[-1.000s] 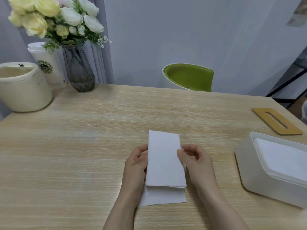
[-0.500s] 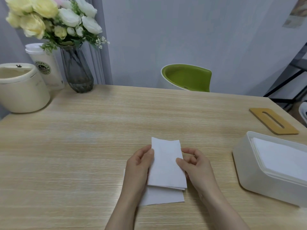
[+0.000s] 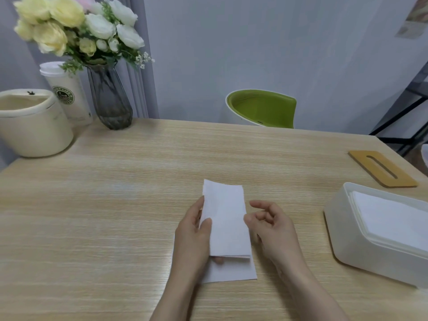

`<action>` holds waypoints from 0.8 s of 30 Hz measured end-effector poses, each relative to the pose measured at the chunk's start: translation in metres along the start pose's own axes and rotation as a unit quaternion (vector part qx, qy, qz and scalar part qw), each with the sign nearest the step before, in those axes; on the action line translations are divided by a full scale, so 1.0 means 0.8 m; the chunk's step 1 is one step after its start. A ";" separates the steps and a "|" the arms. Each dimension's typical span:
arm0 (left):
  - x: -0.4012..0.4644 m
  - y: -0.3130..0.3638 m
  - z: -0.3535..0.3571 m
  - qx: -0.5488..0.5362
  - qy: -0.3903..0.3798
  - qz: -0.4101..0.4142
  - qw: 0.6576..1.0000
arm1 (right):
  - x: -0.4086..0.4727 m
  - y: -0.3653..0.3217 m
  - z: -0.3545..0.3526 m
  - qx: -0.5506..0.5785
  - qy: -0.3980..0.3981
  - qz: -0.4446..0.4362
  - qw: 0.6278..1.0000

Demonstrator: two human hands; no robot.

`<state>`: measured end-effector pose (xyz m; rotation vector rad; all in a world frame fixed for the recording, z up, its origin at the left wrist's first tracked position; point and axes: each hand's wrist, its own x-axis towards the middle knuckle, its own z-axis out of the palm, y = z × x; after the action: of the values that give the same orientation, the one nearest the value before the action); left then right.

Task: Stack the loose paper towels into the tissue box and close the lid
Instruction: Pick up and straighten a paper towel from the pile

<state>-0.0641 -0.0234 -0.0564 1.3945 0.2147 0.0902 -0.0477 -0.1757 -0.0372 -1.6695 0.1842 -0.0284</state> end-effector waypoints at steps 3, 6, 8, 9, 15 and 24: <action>0.003 0.001 -0.017 0.004 0.054 0.009 0.999 | 0.002 0.001 -0.006 -0.037 -0.005 -0.003 0.999; 0.005 0.006 -0.038 0.001 0.105 0.011 0.994 | 0.003 0.003 -0.012 -0.114 -0.027 -0.023 0.993; 0.006 0.008 -0.051 0.009 0.124 0.020 0.992 | 0.004 0.004 -0.015 -0.180 -0.049 -0.039 0.982; 0.006 0.009 -0.057 0.013 0.130 0.025 0.991 | 0.005 0.005 -0.015 -0.206 -0.059 -0.044 0.976; 0.004 -0.001 -0.073 0.034 0.145 0.017 0.989 | 0.010 0.004 -0.002 -0.304 -0.134 -0.071 0.941; -0.002 0.003 -0.067 0.028 0.154 0.022 0.987 | 0.012 0.002 0.006 -0.391 -0.174 -0.060 0.902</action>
<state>-0.0763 0.0286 -0.0628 1.4380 0.4451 0.3394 -0.0378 -0.1720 -0.0399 -2.4513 -0.2146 0.2868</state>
